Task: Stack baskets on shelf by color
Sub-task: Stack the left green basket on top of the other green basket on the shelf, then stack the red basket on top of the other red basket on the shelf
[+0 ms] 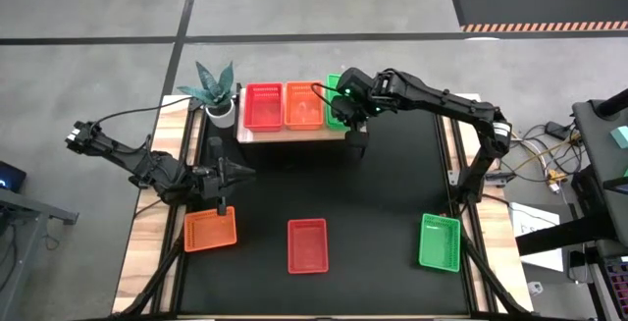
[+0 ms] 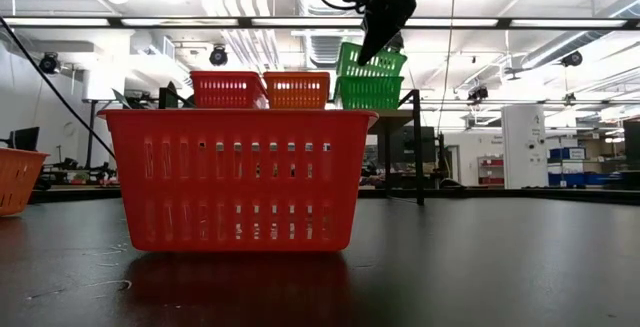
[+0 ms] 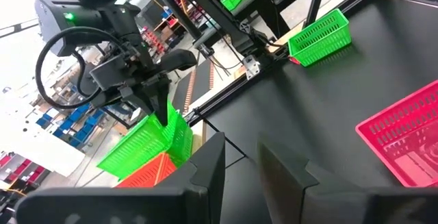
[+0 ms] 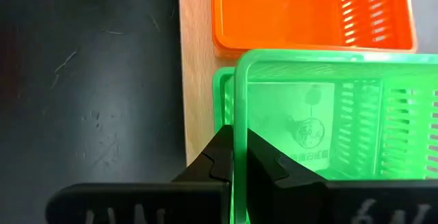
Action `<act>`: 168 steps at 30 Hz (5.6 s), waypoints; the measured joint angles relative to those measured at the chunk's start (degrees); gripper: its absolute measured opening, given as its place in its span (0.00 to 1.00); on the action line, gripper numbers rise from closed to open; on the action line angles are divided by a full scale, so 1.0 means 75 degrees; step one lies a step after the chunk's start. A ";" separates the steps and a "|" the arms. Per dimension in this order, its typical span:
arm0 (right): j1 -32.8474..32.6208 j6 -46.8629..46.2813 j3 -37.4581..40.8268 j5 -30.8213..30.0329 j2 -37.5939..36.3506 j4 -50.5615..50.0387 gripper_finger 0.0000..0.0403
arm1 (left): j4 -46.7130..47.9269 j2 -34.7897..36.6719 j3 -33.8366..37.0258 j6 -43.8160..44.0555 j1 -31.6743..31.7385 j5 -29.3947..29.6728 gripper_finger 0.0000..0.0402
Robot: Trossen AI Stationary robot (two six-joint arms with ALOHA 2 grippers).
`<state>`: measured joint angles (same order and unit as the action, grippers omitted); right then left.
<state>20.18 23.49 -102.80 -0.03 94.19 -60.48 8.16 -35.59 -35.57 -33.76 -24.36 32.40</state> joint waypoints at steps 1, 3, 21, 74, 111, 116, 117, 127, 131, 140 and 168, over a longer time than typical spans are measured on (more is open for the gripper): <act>0.0000 -0.0057 0.0028 -0.0002 0.0000 -0.0002 0.02 | -0.0002 0.0000 0.0000 0.0001 0.0000 0.0000 0.17; 0.0000 -0.0183 0.0089 -0.0002 0.0000 0.0014 0.02 | 0.0000 0.0003 0.0000 0.0002 0.0000 0.0000 0.17; 0.0000 -0.0626 0.0182 -0.0003 0.0000 0.0160 0.06 | 0.0000 -0.0003 -0.0003 0.0009 0.0003 0.0000 0.17; -0.2891 0.0281 0.7033 0.0020 -0.2090 0.9785 0.02 | -0.1659 -0.2501 0.0082 0.2931 -0.0003 -0.0097 0.17; -0.3244 0.0822 0.8875 0.0067 -0.4409 1.0715 0.02 | 0.0382 -0.6861 -0.2441 0.6944 0.0142 -0.2908 0.17; -0.3245 0.0804 0.8879 0.0066 -0.4409 1.0681 0.02 | 0.0379 -0.7115 -0.2521 0.7358 0.0366 -0.3465 0.17; -0.3244 0.0797 0.8879 0.0064 -0.4409 1.0675 0.02 | 0.0396 -0.7157 -0.2508 0.7449 0.0388 -0.3483 0.17; -0.3244 0.0731 0.8882 0.0064 -0.4409 1.0498 0.02 | 0.0700 -0.7199 -0.2471 0.7651 0.0601 -0.2848 0.17; -0.3244 0.0729 0.8882 0.0064 -0.4409 1.0461 0.02 | 0.0893 -0.7237 -0.2465 0.7577 0.0621 -0.2859 0.17; -0.3244 0.0700 0.8882 0.0061 -0.4409 1.0399 0.02 | 0.0894 -0.7237 -0.2460 0.7442 0.0756 -0.2915 0.19; -0.3241 0.0624 0.8882 0.0058 -0.4403 1.0263 0.02 | 0.0783 -0.7697 -0.2305 0.7350 0.0958 -0.3080 0.22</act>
<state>-4.12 28.16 -36.18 0.40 61.17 16.49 14.03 -93.32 -52.86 21.37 -17.17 9.30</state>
